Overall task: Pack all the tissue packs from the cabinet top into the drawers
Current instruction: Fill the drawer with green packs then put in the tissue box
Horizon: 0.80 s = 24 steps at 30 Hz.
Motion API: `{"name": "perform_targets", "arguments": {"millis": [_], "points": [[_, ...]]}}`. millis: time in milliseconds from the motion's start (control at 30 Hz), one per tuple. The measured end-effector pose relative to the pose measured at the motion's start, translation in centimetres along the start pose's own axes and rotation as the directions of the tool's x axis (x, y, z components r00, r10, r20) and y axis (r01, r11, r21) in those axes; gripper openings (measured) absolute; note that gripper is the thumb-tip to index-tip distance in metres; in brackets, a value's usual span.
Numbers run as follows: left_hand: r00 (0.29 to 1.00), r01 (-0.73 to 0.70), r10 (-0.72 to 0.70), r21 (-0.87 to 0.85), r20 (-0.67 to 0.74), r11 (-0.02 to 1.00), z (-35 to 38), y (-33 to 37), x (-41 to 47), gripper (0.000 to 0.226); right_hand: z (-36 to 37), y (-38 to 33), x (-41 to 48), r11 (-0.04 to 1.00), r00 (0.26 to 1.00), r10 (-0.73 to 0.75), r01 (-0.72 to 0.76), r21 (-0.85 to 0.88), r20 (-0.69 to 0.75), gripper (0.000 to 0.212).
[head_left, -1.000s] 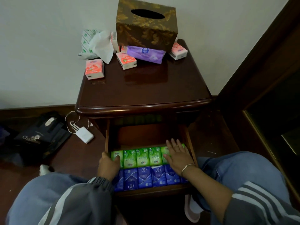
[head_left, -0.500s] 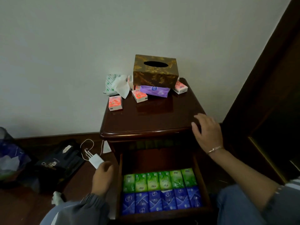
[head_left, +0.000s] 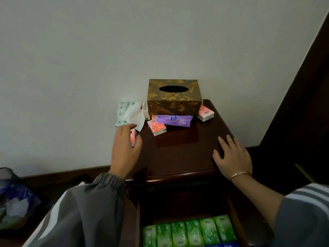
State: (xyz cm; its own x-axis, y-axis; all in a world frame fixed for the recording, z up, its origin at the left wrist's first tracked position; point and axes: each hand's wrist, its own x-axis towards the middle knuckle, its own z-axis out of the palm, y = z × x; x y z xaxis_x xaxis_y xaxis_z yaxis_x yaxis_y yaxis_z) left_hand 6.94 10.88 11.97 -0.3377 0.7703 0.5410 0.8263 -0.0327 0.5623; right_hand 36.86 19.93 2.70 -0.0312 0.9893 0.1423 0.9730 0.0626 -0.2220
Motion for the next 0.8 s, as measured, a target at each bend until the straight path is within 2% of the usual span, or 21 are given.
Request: {"name": "perform_targets", "arguments": {"millis": [100, 233, 433, 567, 667, 800], "points": [[0.952, -0.299, 0.281, 0.173, 0.119, 0.939, 3.3, 1.9, 4.9, 0.042, 0.2, -0.1, -0.4, 1.000, 0.999, 0.008, -0.008, 0.006, -0.052, 0.059], [0.876, -0.477, 0.392, 0.374, 0.282, 0.795, 7.4, 3.5, 10.6, 0.061, 0.2, -0.2, -0.6, 1.000, 0.995, 0.018, -0.015, 0.026, -0.101, 0.055], [0.852, -0.509, 0.302, 0.538, 0.428, 0.672, 11.8, 4.2, 14.8, 0.071, 0.4, -0.3, -0.7, 0.999, 0.989, 0.029, -0.025, 0.028, -0.143, 0.057], [0.845, -0.486, 0.242, 0.494, 0.478, 0.721, 12.3, 5.0, 15.1, 0.064, 0.6, -0.3, -0.5, 0.999, 0.989, 0.030, -0.025, 0.034, -0.143, 0.056], [0.855, -0.482, 0.277, 0.474, 0.438, 0.737, 10.9, 5.8, 14.3, 0.062, 0.6, 0.0, -0.6, 0.999, 0.991, 0.030, -0.026, 0.031, -0.133, 0.056], [0.879, -0.477, 0.389, 0.485, 0.276, 0.733, 5.9, 5.9, 13.5, 0.062, 0.4, 0.1, -0.5, 0.999, 0.991, 0.034, -0.028, 0.043, -0.130, 0.054]]}}
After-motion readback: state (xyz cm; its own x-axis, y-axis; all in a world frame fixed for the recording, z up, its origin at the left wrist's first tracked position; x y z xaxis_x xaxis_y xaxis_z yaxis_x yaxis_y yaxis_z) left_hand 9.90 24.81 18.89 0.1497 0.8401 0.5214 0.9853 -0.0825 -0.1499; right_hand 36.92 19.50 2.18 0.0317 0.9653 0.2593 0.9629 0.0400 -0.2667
